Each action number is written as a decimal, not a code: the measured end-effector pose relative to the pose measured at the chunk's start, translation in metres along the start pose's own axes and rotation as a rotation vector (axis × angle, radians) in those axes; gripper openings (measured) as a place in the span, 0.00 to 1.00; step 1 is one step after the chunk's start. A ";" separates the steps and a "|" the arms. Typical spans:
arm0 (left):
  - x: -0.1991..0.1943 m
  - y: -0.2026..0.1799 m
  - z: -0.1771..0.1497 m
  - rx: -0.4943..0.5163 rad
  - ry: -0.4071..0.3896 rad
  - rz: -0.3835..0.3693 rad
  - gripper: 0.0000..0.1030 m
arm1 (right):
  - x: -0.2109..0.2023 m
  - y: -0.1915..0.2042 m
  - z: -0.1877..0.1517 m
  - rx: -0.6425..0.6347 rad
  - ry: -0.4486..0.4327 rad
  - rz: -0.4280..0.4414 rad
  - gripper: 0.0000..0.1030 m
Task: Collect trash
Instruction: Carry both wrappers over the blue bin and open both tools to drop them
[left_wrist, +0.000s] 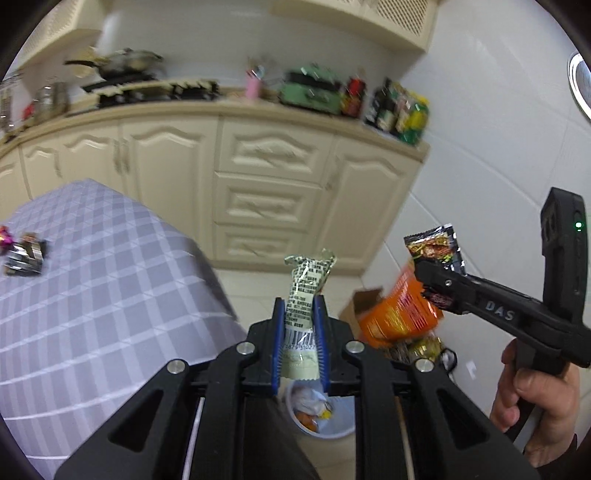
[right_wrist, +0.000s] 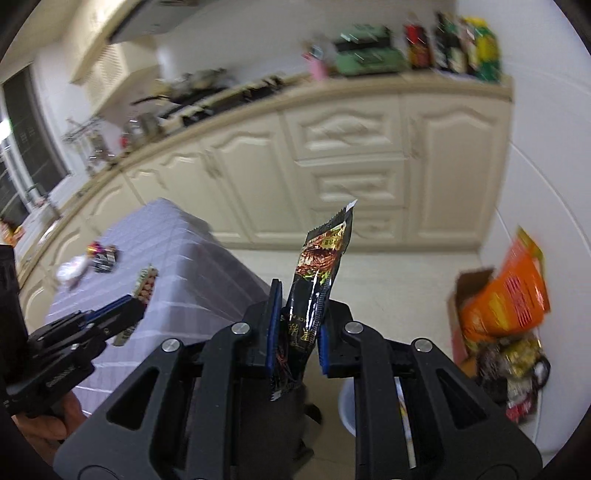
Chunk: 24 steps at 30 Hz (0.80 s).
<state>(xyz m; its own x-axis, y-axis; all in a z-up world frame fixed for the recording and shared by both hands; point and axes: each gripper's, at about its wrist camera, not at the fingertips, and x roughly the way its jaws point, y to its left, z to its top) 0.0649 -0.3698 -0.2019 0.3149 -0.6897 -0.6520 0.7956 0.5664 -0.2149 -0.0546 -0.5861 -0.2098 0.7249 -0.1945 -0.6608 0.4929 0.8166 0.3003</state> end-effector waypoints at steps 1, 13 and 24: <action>0.010 -0.005 -0.003 0.002 0.021 -0.012 0.14 | 0.007 -0.013 -0.007 0.022 0.023 -0.015 0.17; 0.162 -0.044 -0.067 -0.006 0.361 -0.099 0.14 | 0.081 -0.110 -0.075 0.242 0.266 -0.082 0.17; 0.246 -0.056 -0.096 -0.006 0.550 -0.121 0.61 | 0.131 -0.150 -0.113 0.379 0.392 -0.081 0.42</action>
<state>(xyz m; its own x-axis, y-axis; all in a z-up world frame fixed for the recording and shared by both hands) 0.0480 -0.5273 -0.4202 -0.0962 -0.4138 -0.9053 0.8060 0.5013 -0.3147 -0.0880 -0.6727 -0.4186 0.4799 0.0271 -0.8769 0.7307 0.5408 0.4166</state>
